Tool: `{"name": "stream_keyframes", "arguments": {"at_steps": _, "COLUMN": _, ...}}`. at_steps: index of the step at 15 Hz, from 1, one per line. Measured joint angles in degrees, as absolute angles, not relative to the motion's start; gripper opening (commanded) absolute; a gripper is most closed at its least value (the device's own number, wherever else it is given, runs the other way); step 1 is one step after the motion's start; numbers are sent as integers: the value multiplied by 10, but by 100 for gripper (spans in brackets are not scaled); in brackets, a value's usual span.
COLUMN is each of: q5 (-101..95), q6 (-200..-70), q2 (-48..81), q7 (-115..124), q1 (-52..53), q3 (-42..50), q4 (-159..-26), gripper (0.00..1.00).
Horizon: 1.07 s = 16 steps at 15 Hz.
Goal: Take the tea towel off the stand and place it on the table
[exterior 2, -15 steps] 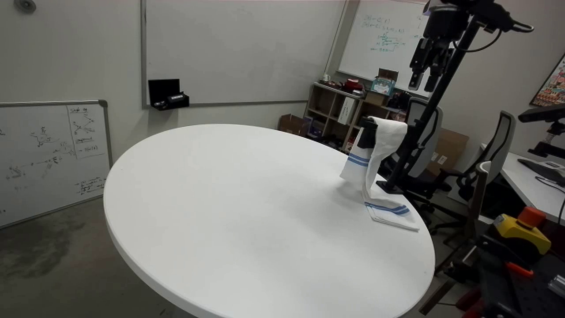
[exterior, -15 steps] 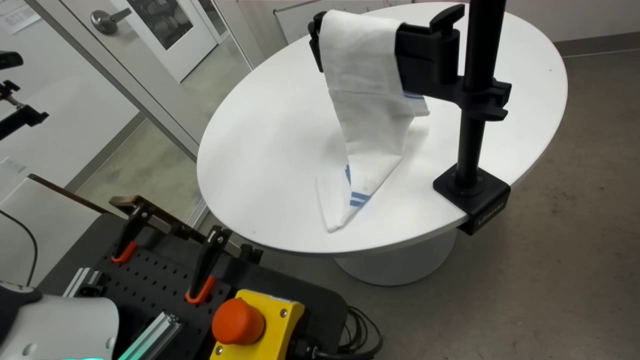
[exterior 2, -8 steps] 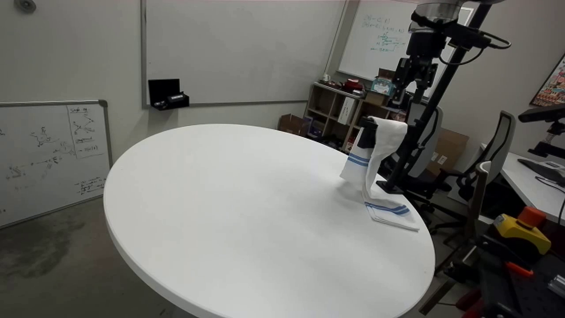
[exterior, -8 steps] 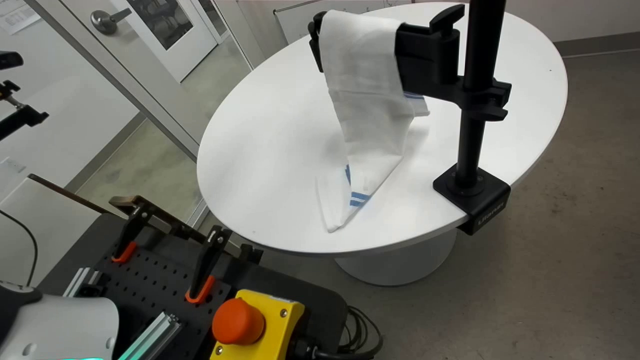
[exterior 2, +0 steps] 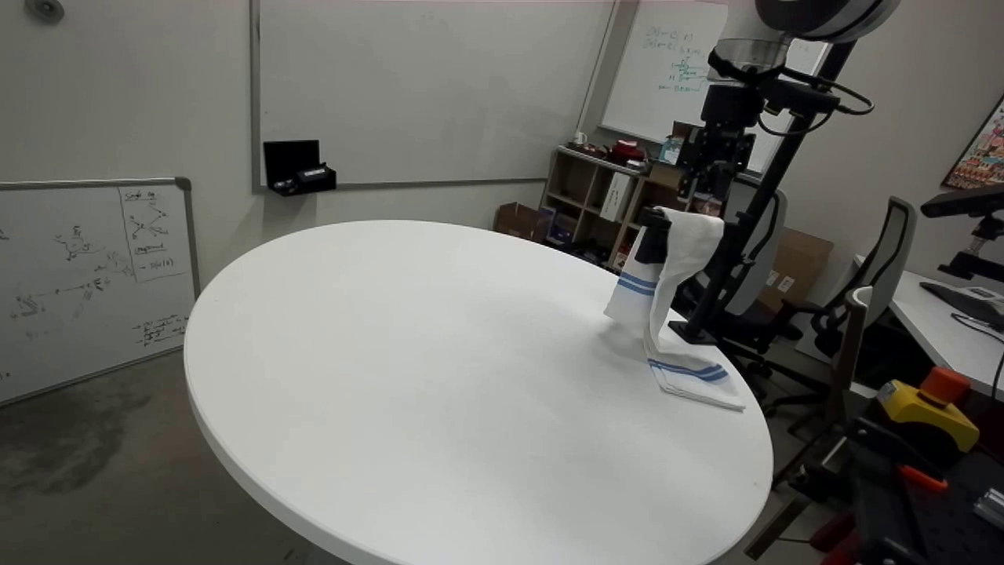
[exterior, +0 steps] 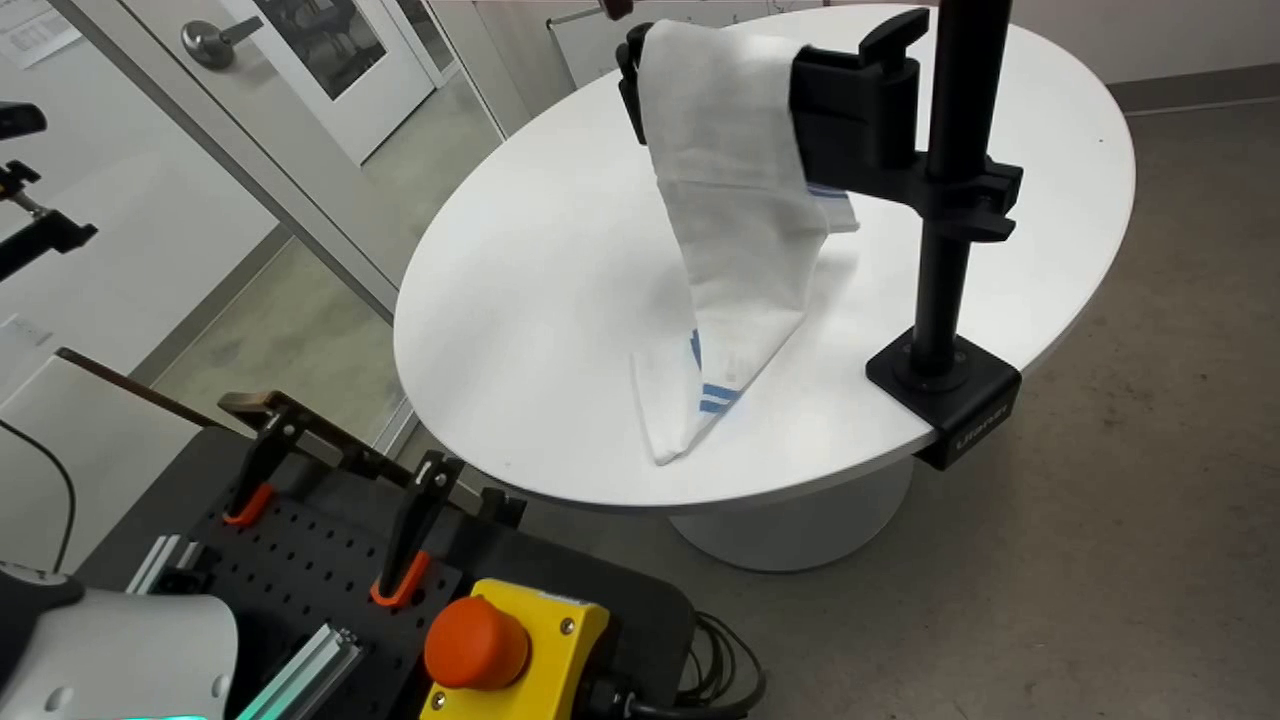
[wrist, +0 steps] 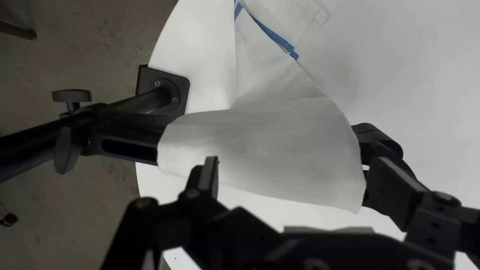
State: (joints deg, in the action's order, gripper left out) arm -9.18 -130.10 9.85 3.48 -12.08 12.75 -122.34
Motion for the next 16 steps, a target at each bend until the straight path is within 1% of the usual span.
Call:
{"name": "stream_keyframes", "arguments": {"at_steps": 9, "q5": -92, "q6": -1333, "q2": 132, "q7": 35, "q1": -121, "q3": 128, "q4": -1220, "gripper": 100}}
{"name": "stream_keyframes", "arguments": {"at_steps": 10, "q5": -92, "q6": -1334, "q2": 134, "q7": 35, "q1": -120, "q3": 128, "q4": -1220, "gripper": 98}}
{"name": "stream_keyframes", "arguments": {"at_steps": 11, "q5": -91, "q6": -1334, "q2": 136, "q7": 35, "q1": -120, "q3": 128, "q4": -1220, "gripper": 92}}
{"name": "stream_keyframes", "arguments": {"at_steps": 12, "q5": -91, "q6": -1334, "q2": 137, "q7": 35, "q1": -120, "q3": 128, "q4": -1220, "gripper": 91}}
{"name": "stream_keyframes", "arguments": {"at_steps": 13, "q5": -91, "q6": -1334, "q2": 137, "q7": 35, "q1": -120, "q3": 128, "q4": -1219, "gripper": 84}}
{"name": "stream_keyframes", "arguments": {"at_steps": 14, "q5": -90, "q6": -1334, "q2": 138, "q7": 35, "q1": -120, "q3": 128, "q4": -1219, "gripper": 82}}
{"name": "stream_keyframes", "arguments": {"at_steps": 15, "q5": -90, "q6": -1334, "q2": 138, "q7": 35, "q1": -120, "q3": 128, "q4": -1219, "gripper": 71}}
{"name": "stream_keyframes", "arguments": {"at_steps": 16, "q5": -90, "q6": -1334, "q2": 138, "q7": 35, "q1": -119, "q3": 128, "q4": -1219, "gripper": 58}}
